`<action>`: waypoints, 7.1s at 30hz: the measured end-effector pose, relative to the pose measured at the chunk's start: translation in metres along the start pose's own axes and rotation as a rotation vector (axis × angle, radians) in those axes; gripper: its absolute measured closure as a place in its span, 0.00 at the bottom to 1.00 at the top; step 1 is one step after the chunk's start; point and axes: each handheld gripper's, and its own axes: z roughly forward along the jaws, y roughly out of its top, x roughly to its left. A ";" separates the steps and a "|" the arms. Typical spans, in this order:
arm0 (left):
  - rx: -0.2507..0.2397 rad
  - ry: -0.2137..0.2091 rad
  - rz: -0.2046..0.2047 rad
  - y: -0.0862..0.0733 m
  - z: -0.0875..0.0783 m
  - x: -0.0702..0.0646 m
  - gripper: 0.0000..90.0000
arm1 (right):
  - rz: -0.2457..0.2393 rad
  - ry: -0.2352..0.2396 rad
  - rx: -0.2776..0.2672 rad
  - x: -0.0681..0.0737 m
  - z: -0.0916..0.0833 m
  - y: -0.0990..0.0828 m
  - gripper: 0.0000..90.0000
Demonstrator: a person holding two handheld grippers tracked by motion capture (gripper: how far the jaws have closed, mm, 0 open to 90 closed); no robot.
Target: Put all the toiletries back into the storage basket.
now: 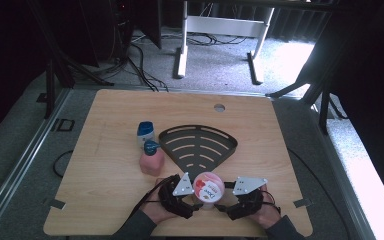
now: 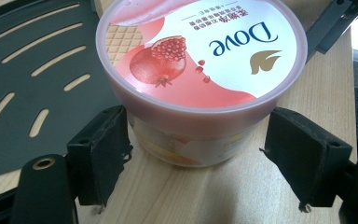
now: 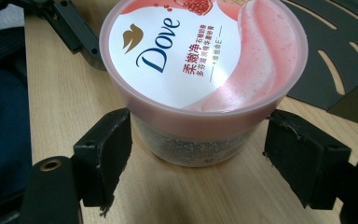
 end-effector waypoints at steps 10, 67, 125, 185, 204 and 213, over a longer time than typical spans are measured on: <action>0.002 -0.001 -0.003 0.006 0.001 0.001 0.25 | 0.005 -0.005 -0.006 -0.003 -0.004 0.001 0.25; 0.010 0.030 -0.026 0.037 0.005 0.022 0.25 | -0.022 -0.035 -0.007 -0.033 -0.017 0.020 0.23; -0.012 0.075 -0.031 0.064 0.017 0.052 0.25 | 0.015 -0.063 -0.030 -0.075 -0.019 0.033 0.20; -0.014 0.099 -0.049 0.082 0.043 0.088 0.27 | 0.042 -0.100 0.001 -0.119 -0.011 0.039 0.21; -0.003 0.122 -0.044 0.087 0.054 0.096 0.27 | 0.056 -0.111 0.026 -0.133 -0.008 0.039 0.21; -0.014 0.128 -0.059 0.087 0.059 0.100 0.27 | 0.061 -0.118 0.034 -0.139 -0.006 0.039 0.21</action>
